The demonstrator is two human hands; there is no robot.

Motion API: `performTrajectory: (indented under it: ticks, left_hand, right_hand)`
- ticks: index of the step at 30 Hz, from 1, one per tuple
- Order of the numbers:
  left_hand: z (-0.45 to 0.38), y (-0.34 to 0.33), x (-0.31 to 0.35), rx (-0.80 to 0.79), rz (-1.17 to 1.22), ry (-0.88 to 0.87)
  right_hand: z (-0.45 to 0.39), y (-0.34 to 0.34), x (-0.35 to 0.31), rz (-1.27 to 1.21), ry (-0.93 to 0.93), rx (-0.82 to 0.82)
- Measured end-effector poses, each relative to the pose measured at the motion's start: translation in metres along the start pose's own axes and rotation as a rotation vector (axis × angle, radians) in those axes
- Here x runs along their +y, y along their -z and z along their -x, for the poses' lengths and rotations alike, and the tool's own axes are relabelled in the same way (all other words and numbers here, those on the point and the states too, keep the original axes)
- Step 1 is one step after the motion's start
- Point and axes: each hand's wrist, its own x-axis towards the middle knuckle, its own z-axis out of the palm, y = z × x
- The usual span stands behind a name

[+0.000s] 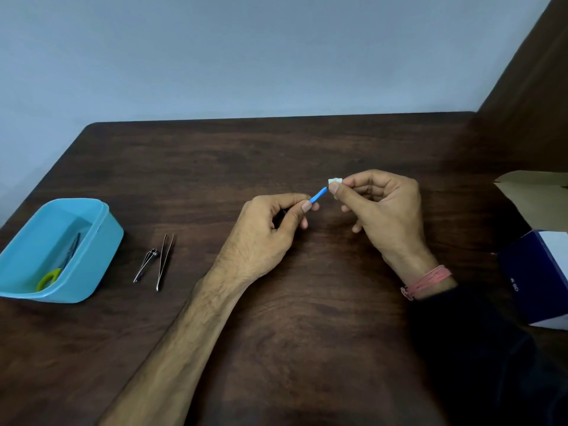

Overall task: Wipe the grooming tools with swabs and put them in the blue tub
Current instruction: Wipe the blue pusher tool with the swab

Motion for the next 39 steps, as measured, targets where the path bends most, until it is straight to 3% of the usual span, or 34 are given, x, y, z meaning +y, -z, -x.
performTrajectory:
  ticks: [26, 32, 39]
  left_hand:
    - [-0.001, 0.002, 0.003, -0.011, 0.075, 0.076]
    - [-0.001, 0.002, 0.005, -0.003, 0.094, 0.089]
    - [-0.001, 0.003, 0.003, -0.035, 0.078, 0.068]
  right_hand:
    - [-0.004, 0.003, 0.005, -0.018, -0.002, 0.042]
    - [-0.002, 0.001, 0.006, -0.049, 0.051, -0.099]
    - [-0.005, 0.0, 0.008, -0.015, -0.001, -0.05]
